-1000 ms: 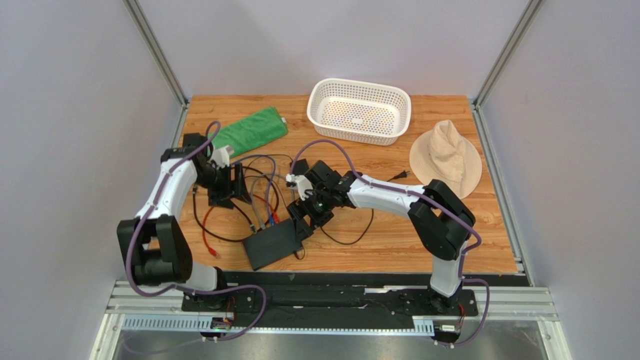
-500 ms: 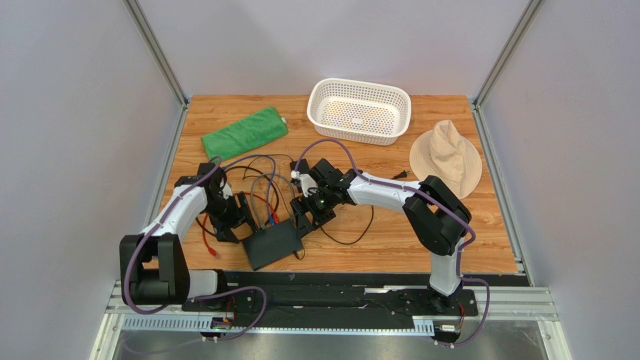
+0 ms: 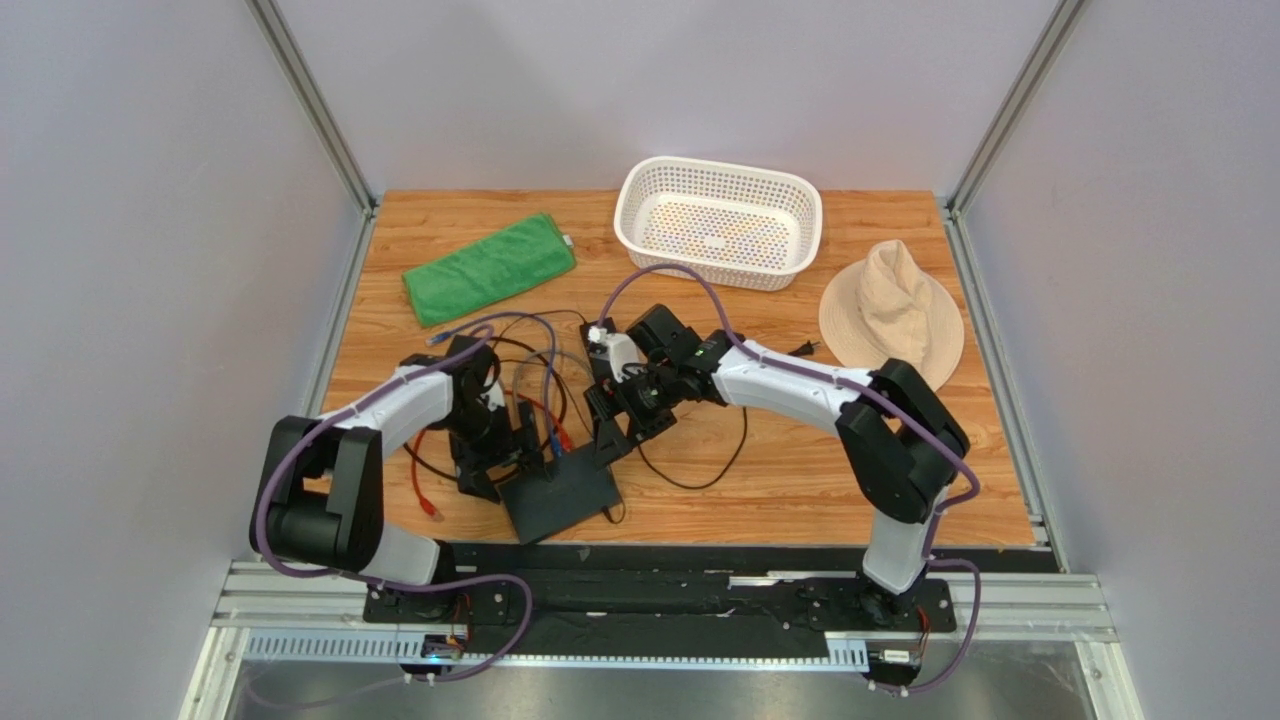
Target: Pull the plug from the switch port
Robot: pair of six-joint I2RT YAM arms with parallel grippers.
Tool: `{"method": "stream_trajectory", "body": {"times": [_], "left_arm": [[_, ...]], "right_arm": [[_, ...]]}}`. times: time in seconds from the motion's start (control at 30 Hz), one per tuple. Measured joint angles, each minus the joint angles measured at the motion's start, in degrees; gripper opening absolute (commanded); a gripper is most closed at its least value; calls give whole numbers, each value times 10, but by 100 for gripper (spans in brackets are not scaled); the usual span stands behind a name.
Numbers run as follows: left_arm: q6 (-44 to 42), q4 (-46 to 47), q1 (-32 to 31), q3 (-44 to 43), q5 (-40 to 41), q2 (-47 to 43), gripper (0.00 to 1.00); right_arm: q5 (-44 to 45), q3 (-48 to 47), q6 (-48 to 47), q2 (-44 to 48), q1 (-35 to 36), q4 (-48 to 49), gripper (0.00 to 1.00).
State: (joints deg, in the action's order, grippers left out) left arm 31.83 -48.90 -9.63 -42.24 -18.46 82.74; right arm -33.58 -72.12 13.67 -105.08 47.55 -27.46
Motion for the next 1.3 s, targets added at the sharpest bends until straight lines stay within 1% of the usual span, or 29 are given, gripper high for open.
{"method": "stream_trajectory", "body": {"times": [0.13,0.23,0.33,0.43,0.57,0.67,0.77,0.8,0.83,0.87,0.9,0.93,0.97,1.0,1.03,1.07,1.1,1.13,1.2,1.3], "left_arm": [[-2,17,-43,4,-22,8,95],[-1,28,-65,-10,-47,38,94],[5,40,-90,-44,-76,79,95],[14,77,-130,-84,-110,118,95],[24,127,-179,-136,-145,159,95],[24,137,-196,-169,-163,165,96],[8,137,-198,-185,-166,146,94],[-1,134,-196,-185,-163,135,91],[-17,132,-194,-184,-158,120,88],[-37,133,-193,-185,-150,106,83],[-62,133,-191,-186,-142,92,68],[-93,130,-191,-191,-134,82,58],[-129,124,-190,-201,-129,78,45],[-167,118,-190,-216,-125,79,23],[-199,113,-190,-231,-124,85,13],[-231,109,-190,-247,-123,96,4],[-263,105,-190,-262,-123,109,0],[-284,104,-190,-271,-122,123,0],[-308,104,-191,-276,-119,149,0],[-330,97,-192,-256,-108,174,0]], "right_arm": [[4,9,-17,49,-20,-6,93],[6,30,-34,93,-42,-15,93],[13,46,-58,127,-63,-39,92],[27,56,-87,147,-76,-59,92],[53,106,-109,192,-78,-68,93],[70,141,-121,228,-78,-74,91],[86,174,-134,265,-78,-77,88],[90,184,-136,275,-79,-77,86],[93,194,-137,283,-79,-76,81],[95,200,-136,288,-79,-76,77],[97,215,-132,297,-84,-75,72],[98,224,-124,299,-87,-72,60],[98,233,-114,300,-92,-68,51],[100,244,-103,299,-98,-59,42],[101,254,-93,298,-105,-52,26],[102,265,-74,294,-117,-45,21],[104,271,-67,289,-124,-40,17],[107,277,-53,281,-132,-34,13],[120,282,-37,263,-143,-24,13],[133,282,-27,247,-147,-15,13]]}}
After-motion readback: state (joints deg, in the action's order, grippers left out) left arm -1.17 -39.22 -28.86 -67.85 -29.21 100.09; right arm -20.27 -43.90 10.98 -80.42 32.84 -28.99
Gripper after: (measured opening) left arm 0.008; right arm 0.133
